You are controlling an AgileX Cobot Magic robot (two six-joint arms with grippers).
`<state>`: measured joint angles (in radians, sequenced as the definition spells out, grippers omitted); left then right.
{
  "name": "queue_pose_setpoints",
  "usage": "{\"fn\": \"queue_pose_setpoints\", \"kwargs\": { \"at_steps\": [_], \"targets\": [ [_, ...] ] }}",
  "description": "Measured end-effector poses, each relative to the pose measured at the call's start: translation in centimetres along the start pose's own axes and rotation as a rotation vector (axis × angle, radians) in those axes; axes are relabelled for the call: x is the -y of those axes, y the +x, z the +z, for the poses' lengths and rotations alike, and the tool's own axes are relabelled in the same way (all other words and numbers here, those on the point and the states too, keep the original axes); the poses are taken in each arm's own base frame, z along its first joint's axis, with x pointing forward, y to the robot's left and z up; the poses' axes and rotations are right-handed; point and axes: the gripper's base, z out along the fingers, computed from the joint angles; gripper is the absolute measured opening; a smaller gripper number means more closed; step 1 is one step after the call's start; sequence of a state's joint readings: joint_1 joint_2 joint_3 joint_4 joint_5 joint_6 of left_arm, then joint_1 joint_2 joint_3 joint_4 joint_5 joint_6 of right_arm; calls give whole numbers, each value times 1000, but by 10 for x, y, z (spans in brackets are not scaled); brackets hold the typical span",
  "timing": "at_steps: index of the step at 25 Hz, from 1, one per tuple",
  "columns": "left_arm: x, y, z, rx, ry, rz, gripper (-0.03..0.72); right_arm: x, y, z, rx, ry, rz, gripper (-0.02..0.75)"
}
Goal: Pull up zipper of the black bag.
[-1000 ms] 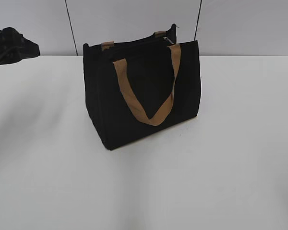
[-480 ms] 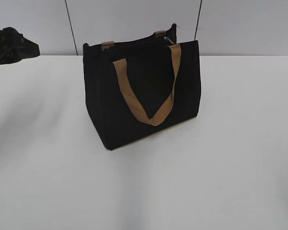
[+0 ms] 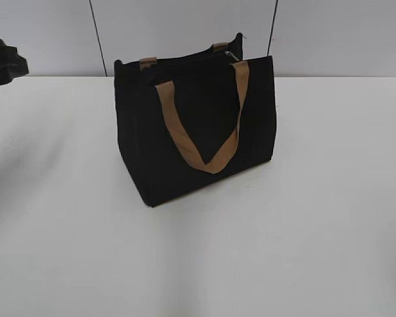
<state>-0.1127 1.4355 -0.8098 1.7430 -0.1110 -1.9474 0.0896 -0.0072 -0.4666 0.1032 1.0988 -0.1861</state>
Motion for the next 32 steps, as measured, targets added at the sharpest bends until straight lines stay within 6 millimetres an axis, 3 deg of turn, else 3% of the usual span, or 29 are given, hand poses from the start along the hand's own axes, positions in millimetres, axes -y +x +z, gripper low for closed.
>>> {"fn": "queue_pose_setpoints", "kwargs": {
  "at_steps": [5,13,18,26,32],
  "targets": [
    [-3,14,1,14,-173,112,496,0,0,0,0,0,1,344],
    [31,31,-3,-111,-263,212,496,0,0,0,0,0,1,343],
    [49,23,-11,-215,-302,175,495,0,0,0,0,0,1,343],
    [49,5,-24,-279,-289,109,486,0,0,0,0,0,1,343],
    [17,-5,-47,-363,-238,56,486,0,0,0,0,1,0,343]
  ]
}}
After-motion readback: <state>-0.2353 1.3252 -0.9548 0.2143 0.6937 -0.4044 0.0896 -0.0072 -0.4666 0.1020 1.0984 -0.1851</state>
